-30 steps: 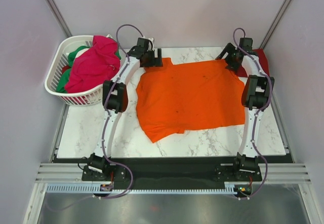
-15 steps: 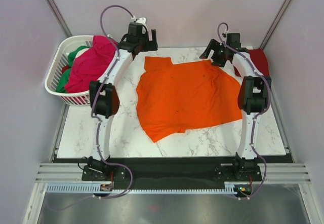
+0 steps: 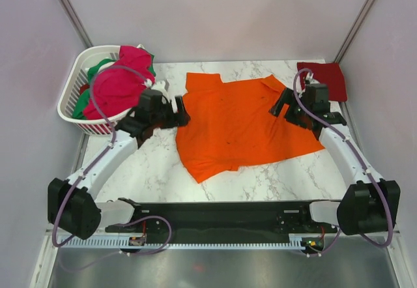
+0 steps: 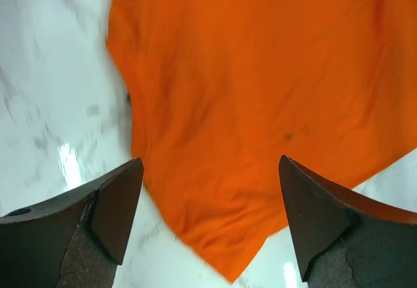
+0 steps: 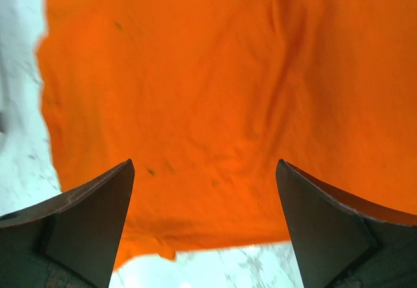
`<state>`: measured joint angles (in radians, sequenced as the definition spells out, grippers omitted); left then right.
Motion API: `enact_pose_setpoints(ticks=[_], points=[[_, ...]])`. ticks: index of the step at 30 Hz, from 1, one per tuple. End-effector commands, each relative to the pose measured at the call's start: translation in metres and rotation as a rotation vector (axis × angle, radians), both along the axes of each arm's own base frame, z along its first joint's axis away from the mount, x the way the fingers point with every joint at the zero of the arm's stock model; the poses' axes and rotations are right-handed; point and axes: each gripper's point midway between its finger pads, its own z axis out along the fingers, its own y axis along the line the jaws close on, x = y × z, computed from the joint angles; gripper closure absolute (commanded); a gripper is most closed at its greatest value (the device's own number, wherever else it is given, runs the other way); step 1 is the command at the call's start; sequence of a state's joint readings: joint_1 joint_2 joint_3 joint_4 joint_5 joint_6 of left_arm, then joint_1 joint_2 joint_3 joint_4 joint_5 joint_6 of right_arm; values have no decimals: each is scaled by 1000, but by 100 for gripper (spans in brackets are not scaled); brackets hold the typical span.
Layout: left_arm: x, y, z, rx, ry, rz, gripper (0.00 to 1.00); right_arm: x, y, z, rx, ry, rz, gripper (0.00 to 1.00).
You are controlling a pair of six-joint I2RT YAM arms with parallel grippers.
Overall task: Fold and stack the t-shirts
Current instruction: Flatten the tshirt out
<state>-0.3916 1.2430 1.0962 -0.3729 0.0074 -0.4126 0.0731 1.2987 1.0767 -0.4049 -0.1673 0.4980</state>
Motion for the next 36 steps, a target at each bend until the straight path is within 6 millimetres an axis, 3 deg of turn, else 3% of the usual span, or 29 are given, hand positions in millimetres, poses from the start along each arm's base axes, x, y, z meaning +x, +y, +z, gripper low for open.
enact_pose_setpoints(ticks=[1,2,4,7,9,10,11,13,14,16,17,18,19,20,21,22,23,24,25,26,27,32,35,36], points=[[-49,-11,-75,-34,247,-17,8,-27,-5,-43,-41,103,-24,2],[-60,-14,-91,-18,282,-31,9,-27,-3,-45,-38,114,-13,2],[-65,-17,-103,-2,314,-28,9,-26,12,-51,5,146,58,2],[-60,-26,-111,20,338,-43,9,-17,27,-51,17,158,108,3],[-46,-34,-101,15,314,-47,9,-2,29,-49,8,152,116,2],[-37,-37,-111,39,332,-50,9,12,31,-44,12,120,117,2],[-18,-45,-95,31,282,-50,9,36,37,-43,24,107,131,2],[7,-55,-93,54,261,-59,9,68,50,-38,60,89,173,3],[34,-67,-92,50,256,-53,9,103,56,-33,62,72,178,5],[64,-75,-90,65,228,-64,10,132,57,-34,67,71,168,7],[91,-85,-95,51,229,-69,10,157,57,-9,80,12,158,10],[104,-89,-97,48,227,-74,10,172,57,-37,92,63,153,11],[118,-93,-104,52,230,-78,10,183,50,-41,101,72,135,11],[144,-100,-82,21,172,-82,10,205,46,-45,116,63,115,11],[157,-101,-120,47,236,-79,10,215,43,-46,119,53,106,12],[168,-104,-125,42,238,-81,10,225,36,-48,119,45,91,13],[191,-106,-104,10,190,-81,10,243,32,-52,115,24,80,14],[200,-108,-139,23,247,-78,10,251,28,-58,113,25,66,15],[203,-106,-144,21,272,-74,10,259,21,-61,121,19,59,16],[217,-107,-133,-4,244,-73,10,272,22,-72,129,12,64,19],[221,-105,-144,-4,259,-67,10,277,20,-75,133,9,70,22],[227,-96,-154,10,263,-58,10,293,4,-110,128,11,40,41],[225,-90,-163,31,274,-52,10,290,-1,-126,112,35,20,45],[225,-88,-166,35,280,-48,10,291,-14,-130,107,37,-4,45]])
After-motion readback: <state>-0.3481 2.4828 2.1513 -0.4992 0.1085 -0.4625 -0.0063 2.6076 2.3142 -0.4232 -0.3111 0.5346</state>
